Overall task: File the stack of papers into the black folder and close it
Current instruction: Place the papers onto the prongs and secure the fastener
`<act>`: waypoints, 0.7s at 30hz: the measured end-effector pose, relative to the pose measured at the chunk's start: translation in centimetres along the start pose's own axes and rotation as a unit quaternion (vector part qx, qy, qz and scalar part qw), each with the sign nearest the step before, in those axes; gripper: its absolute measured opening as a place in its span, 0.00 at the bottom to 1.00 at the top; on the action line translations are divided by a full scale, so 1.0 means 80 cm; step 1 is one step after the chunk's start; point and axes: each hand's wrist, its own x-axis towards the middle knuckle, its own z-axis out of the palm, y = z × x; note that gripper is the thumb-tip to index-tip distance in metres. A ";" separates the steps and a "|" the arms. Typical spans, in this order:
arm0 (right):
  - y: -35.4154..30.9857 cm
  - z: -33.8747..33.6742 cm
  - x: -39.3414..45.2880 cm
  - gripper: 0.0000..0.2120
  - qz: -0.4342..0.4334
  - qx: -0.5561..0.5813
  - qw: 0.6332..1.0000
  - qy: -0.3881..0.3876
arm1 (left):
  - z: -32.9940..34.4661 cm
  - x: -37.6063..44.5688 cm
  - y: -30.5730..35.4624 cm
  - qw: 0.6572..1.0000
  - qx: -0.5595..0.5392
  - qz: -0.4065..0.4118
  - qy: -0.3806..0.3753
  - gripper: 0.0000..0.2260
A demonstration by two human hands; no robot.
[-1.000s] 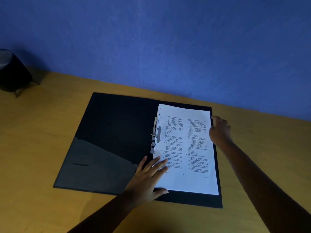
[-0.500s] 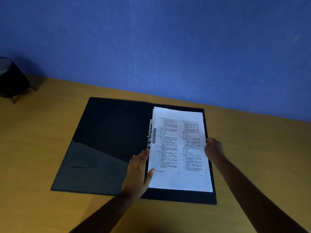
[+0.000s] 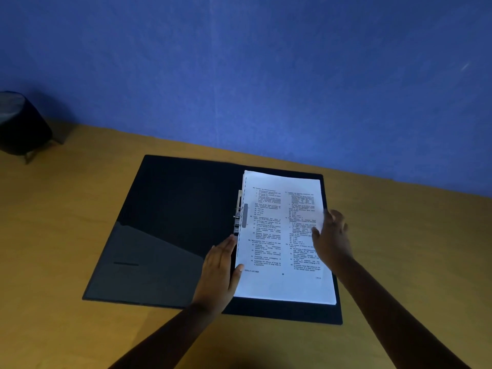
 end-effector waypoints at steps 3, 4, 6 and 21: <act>-0.017 0.007 -0.007 0.29 -0.102 -0.014 0.992 -0.072 | 0.000 -0.001 -0.001 1.000 -0.008 -0.003 0.004 0.24; -0.022 0.010 -0.008 0.29 -0.127 -0.020 0.987 -0.099 | 0.000 -0.001 0.000 1.000 -0.010 -0.006 0.004 0.24; -0.031 0.015 -0.008 0.30 -0.154 -0.033 0.979 -0.126 | 0.000 -0.001 0.001 1.000 -0.010 -0.010 0.000 0.24; -0.051 0.022 -0.001 0.31 -0.168 -0.136 0.967 -0.137 | -0.027 0.096 0.006 0.962 -0.159 -0.220 0.040 0.22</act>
